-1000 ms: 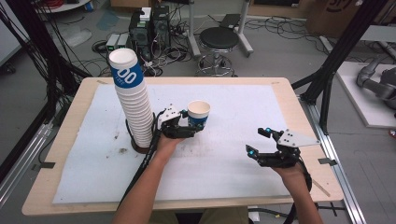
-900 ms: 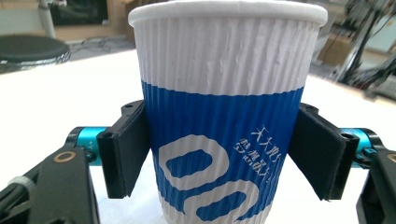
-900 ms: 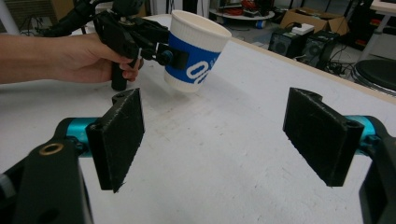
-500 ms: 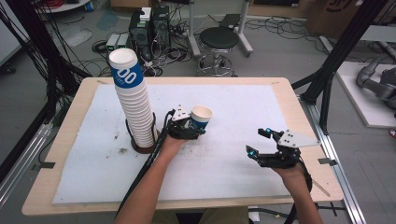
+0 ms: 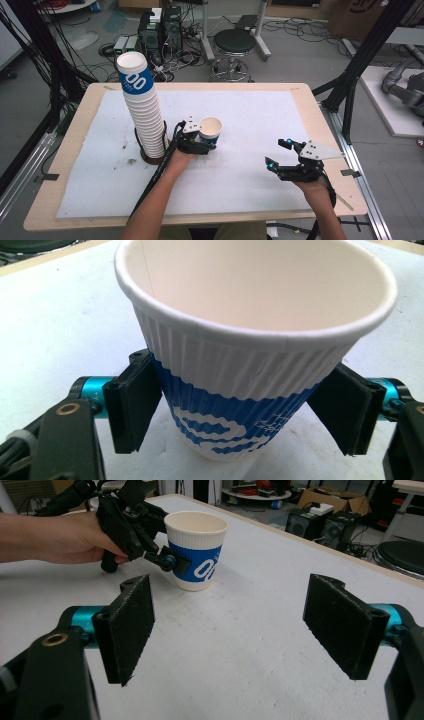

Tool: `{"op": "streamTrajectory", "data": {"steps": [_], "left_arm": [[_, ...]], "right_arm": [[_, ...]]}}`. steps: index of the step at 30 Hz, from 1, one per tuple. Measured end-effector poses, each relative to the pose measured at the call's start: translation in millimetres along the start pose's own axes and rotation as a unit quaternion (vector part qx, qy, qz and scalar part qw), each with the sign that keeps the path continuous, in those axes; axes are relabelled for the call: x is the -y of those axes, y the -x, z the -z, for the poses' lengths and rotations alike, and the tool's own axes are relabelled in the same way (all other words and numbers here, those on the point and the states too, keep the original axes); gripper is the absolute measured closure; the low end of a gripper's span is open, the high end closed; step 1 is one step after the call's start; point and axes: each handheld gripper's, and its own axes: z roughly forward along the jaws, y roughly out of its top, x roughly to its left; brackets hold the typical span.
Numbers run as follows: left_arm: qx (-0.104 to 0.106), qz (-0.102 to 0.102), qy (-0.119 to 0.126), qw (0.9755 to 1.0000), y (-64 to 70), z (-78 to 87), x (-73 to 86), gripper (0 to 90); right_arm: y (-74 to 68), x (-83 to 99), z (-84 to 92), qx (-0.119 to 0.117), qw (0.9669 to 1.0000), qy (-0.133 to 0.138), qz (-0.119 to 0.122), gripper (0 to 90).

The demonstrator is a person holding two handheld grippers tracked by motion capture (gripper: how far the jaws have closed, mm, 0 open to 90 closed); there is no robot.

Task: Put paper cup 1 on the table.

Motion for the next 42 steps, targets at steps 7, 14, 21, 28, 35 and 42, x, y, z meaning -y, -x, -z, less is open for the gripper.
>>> {"op": "streamTrajectory", "data": {"steps": [7, 14, 21, 28, 35, 42], "left_arm": [[0.003, 0.012, -0.01, 0.9999, 2.4, 0.1, 2.7, 17.7], [-0.003, 0.027, 0.03, 0.9992, 3.5, 16.0, 10.7, 17.3], [0.001, 0.03, 0.055, 0.998, 8.8, 37.0, 16.2, 17.2], [0.026, 0.038, 0.104, 0.9935, 14.0, 63.4, 16.9, 17.3], [0.045, 0.036, 0.139, 0.9886, 17.9, 80.0, 10.3, 17.2], [0.066, 0.025, 0.159, 0.9848, 23.2, 95.3, 3.3, 17.2]], "right_arm": [[-0.2, 0.9, -0.7, -0.002, 1.0, -0.003, -0.004, 21.2], [-0.4, 1.5, -0.8, -0.004, 1.0, -0.006, -0.005, 21.2], [-0.5, 1.9, -3.0, -0.007, 1.0, -0.006, -0.003, 21.1], [-1.1, 4.3, -5.3, -0.01, 0.9999, -0.013, -0.004, 21.1], [0.6, 3.7, -4.3, -0.004, 0.9999, -0.011, -0.006, 21.1], [1.7, 3.8, -2.0, 0.002, 0.9999, -0.01, -0.009, 21.1]]}}
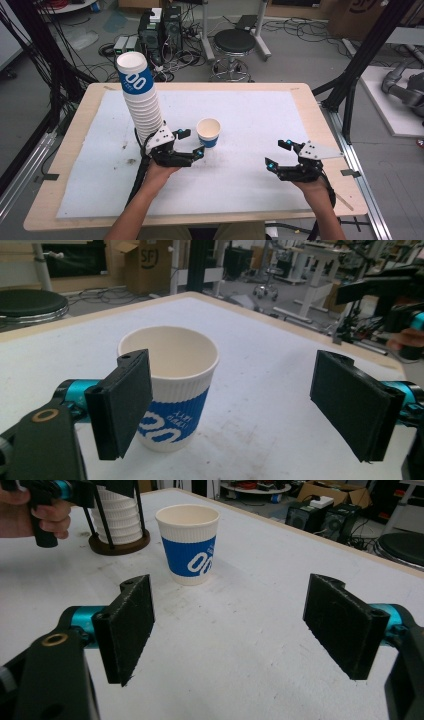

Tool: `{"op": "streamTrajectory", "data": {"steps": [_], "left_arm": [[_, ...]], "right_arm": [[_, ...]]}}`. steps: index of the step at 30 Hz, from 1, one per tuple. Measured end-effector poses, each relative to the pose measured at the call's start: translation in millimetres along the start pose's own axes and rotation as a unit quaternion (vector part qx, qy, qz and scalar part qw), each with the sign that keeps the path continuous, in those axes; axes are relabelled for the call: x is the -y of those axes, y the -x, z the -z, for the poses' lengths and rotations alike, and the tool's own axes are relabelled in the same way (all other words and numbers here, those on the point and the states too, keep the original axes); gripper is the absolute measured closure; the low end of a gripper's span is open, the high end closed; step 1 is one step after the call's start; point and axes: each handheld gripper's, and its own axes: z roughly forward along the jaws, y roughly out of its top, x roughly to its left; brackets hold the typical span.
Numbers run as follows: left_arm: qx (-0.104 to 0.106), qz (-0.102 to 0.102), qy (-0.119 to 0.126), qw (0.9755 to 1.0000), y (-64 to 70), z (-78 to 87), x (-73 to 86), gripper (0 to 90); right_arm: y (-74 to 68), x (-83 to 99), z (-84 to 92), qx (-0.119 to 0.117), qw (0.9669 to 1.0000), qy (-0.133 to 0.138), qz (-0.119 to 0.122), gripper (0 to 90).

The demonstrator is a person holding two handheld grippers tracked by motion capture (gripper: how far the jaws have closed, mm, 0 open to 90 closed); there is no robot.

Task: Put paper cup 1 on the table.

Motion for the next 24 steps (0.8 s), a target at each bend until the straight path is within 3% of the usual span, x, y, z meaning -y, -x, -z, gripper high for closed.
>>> {"op": "streamTrajectory", "data": {"steps": [4, 12, 24], "left_arm": [[0.017, -0.006, 0.011, 0.9998, 6.4, 6.1, -8.3, 17.2], [0.029, -0.026, 0.024, 0.999, 20.5, 15.8, -19.4, 17.4], [0.015, -0.04, 0.038, 0.9984, 24.3, 40.4, -24.4, 17.4]], "right_arm": [[-0.5, -2.0, 0.1, 0.0, 1.0, 0.005, -0.001, 21.1], [-2.6, -4.2, 0.2, 0.0, 1.0, 0.009, 0.002, 21.1], [-4.9, -3.1, 4.1, 0.005, 1.0, 0.008, -0.001, 21.1]]}}
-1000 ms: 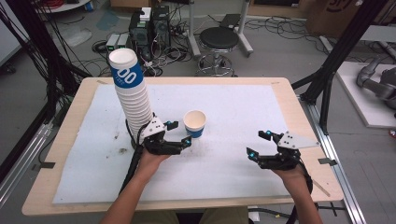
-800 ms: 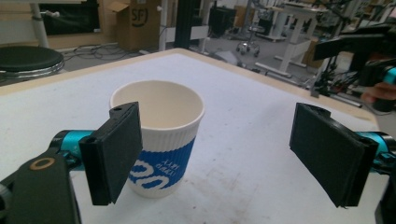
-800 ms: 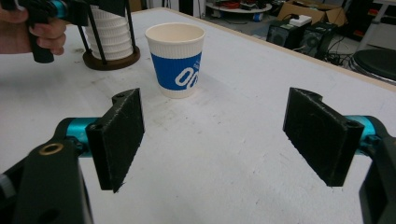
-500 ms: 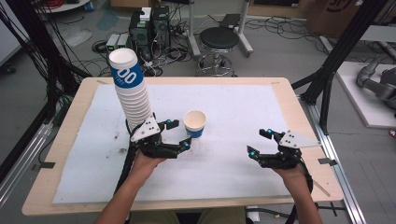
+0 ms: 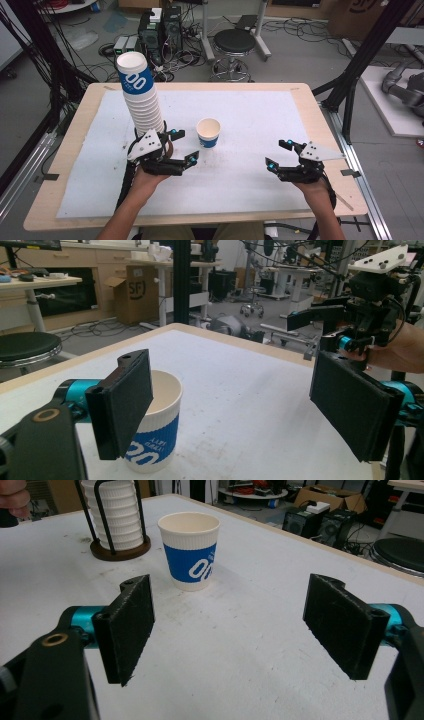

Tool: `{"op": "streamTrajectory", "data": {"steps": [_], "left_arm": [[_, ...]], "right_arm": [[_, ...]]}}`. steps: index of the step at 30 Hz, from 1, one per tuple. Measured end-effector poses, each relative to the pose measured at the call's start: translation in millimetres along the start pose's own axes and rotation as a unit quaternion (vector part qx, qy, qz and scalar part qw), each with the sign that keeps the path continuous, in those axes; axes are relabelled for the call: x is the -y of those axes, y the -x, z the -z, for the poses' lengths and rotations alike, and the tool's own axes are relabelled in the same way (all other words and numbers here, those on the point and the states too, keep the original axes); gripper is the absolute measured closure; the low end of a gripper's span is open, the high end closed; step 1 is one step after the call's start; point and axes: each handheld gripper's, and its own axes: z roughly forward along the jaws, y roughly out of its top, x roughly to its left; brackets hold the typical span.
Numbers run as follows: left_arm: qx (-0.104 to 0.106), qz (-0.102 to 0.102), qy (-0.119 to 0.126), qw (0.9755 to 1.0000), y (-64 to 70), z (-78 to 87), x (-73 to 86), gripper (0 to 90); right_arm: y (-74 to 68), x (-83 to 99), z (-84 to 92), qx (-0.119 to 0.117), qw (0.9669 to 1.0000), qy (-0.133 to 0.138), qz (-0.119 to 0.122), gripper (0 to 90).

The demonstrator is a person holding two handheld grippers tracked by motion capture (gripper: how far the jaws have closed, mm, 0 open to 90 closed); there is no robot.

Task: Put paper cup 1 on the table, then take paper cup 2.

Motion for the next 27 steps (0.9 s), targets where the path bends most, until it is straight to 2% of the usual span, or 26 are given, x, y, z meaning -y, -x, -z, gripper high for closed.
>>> {"op": "streamTrajectory", "data": {"steps": [7, 12, 19, 27], "left_arm": [[-0.007, 0.003, 0.001, 1.0, 1.5, 6.5, 2.3, 17.4], [-0.007, -0.001, 0.002, 1.0, 5.4, 11.6, -2.2, 17.4], [-0.009, -0.004, 0.008, 0.9999, 5.7, 26.2, -8.9, 17.5], [-0.017, 0.003, 0.011, 0.9998, 2.2, 43.7, -10.0, 17.4]], "right_arm": [[0.0, -1.2, 0.2, -0.001, 1.0, 0.004, 0.004, 21.1], [-0.7, -2.6, -1.2, -0.006, 0.9999, 0.005, 0.007, 21.1], [0.2, -3.6, -2.1, -0.005, 1.0, 0.004, 0.005, 21.1], [2.4, -4.9, -3.7, -0.003, 1.0, 0.007, 0.005, 21.1]]}}
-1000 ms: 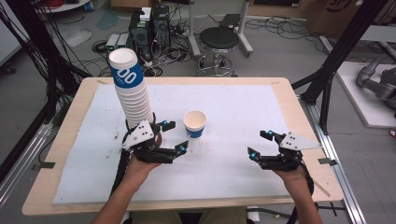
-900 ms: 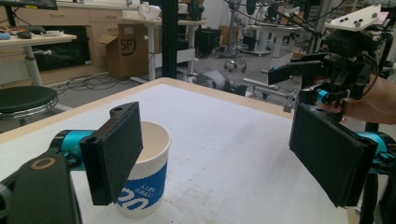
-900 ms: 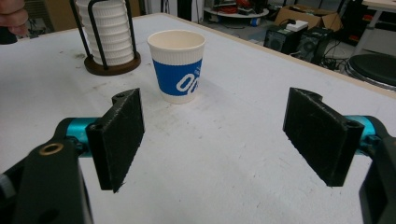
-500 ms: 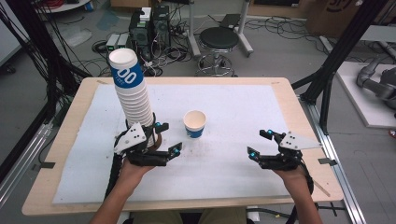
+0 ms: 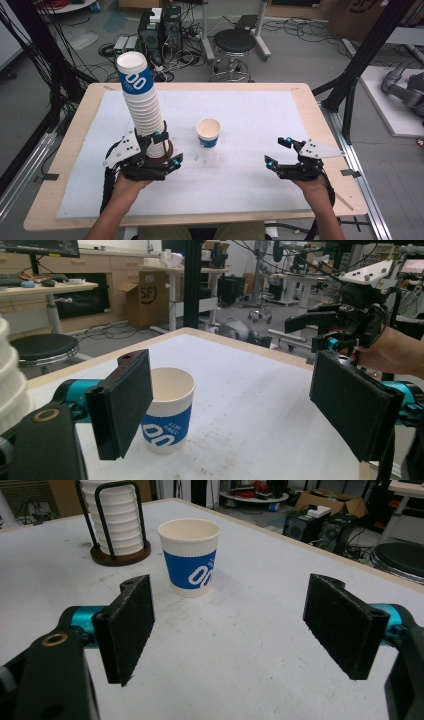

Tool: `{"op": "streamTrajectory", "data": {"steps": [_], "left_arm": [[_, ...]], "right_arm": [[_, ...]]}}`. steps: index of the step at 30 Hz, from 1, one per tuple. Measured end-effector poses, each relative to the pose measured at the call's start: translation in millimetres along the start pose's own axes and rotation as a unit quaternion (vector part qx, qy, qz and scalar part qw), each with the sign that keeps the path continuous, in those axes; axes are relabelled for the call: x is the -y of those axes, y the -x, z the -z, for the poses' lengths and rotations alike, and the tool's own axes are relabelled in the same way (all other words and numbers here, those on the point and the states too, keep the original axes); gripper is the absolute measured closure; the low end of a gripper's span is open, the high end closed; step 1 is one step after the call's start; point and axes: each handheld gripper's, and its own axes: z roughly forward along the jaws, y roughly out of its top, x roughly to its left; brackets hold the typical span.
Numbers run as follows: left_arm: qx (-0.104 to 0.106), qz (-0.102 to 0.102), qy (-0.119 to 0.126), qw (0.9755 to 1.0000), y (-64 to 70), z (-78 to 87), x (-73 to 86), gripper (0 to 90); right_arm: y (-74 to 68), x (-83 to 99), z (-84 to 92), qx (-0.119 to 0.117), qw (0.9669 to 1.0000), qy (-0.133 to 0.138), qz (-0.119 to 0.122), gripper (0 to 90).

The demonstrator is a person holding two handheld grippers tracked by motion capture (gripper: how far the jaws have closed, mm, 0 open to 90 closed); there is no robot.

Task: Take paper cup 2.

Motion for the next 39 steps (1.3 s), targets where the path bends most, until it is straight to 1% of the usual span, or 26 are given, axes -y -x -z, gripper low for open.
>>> {"op": "streamTrajectory", "data": {"steps": [2, 4, 7, 13, 15, 18, 21, 25, 28, 31, 34, 39], "left_arm": [[0.0, 0.002, -0.002, 1.0, 0.1, 3.9, 0.1, 17.4], [0.001, 0.0, -0.005, 1.0, -0.4, 7.8, -0.3, 17.4], [-0.003, 0.002, -0.002, 1.0, -1.5, 15.2, -3.6, 17.4], [-0.012, 0.002, 0.0, 0.9999, -4.0, 29.7, -17.2, 17.2], [-0.01, 0.006, 0.0, 0.9999, -4.4, 34.6, -21.6, 17.2], [-0.011, 0.008, 0.005, 0.9999, -4.1, 42.9, -28.8, 17.2], [-0.018, 0.006, 0.012, 0.9998, -4.3, 50.8, -35.8, 17.2], [-0.026, 0.008, 0.016, 0.9995, -6.7, 60.3, -45.4, 17.2], [-0.032, 0.008, 0.016, 0.9993, -10.8, 64.8, -51.4, 17.1], [-0.035, 0.005, 0.019, 0.9992, -15.0, 67.0, -57.7, 16.9], [-0.04, 0.003, 0.022, 0.999, -20.1, 67.4, -65.4, 16.8], [-0.049, 0.002, 0.02, 0.9986, -30.6, 68.4, -78.5, 16.3]], "right_arm": [[-0.1, -0.2, -1.4, -0.002, 1.0, -0.001, -0.003, 21.1], [0.6, 0.2, -2.3, -0.003, 1.0, -0.003, 0.002, 21.1], [-0.4, 1.6, -2.6, -0.005, 1.0, -0.006, 0.003, 21.1], [-3.3, 2.0, -1.6, -0.008, 0.9999, -0.007, 0.007, 21.1], [-4.8, 1.2, -1.0, -0.009, 0.9999, -0.006, 0.005, 21.2], [-5.4, 0.4, -1.5, -0.01, 0.9999, -0.004, 0.008, 21.1], [-6.3, -0.5, -2.9, -0.014, 0.9998, -0.004, 0.012, 21.1], [-6.9, -1.0, -3.5, -0.016, 0.9998, -0.005, 0.009, 21.1], [-6.0, -0.8, -3.6, -0.016, 0.9998, -0.002, 0.011, 21.1], [-6.7, -0.6, -4.1, -0.017, 0.9998, -0.006, 0.009, 21.1], [-6.0, -0.4, -4.8, -0.018, 0.9997, -0.008, 0.012, 21.1], [-6.3, -0.7, -3.6, -0.017, 0.9998, -0.01, 0.011, 21.1]]}}
